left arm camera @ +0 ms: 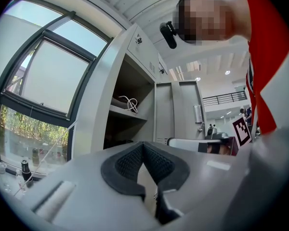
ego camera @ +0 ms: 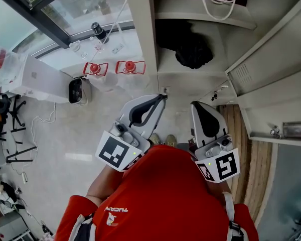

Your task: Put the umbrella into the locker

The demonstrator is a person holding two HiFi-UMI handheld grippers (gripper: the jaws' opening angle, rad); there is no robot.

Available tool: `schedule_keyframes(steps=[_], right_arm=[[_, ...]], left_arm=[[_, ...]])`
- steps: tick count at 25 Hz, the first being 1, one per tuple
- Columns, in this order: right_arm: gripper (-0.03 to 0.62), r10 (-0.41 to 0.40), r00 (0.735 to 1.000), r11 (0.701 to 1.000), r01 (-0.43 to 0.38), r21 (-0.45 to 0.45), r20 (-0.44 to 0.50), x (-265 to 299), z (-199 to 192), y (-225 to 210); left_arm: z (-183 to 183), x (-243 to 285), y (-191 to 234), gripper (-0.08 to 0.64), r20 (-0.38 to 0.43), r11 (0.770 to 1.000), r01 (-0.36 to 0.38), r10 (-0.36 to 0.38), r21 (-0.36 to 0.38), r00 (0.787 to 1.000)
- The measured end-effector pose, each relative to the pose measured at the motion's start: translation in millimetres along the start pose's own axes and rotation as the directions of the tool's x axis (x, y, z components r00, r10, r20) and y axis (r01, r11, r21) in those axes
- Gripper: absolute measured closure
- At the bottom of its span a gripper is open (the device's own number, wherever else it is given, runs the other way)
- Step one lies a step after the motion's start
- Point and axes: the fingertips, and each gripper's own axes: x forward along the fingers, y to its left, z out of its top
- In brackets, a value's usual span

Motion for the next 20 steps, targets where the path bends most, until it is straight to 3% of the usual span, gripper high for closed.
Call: schedule_keyframes(steps=[20], right_arm=[[0.589,0.006,1.000,1.000,-0.007,-0.029,-0.029,0.2,-3.1,3.3]], left_arm=[[-2.2,2.8,-6.2,0.555,0.007,1.000,0.029,-0.029,-0.007,1.000]])
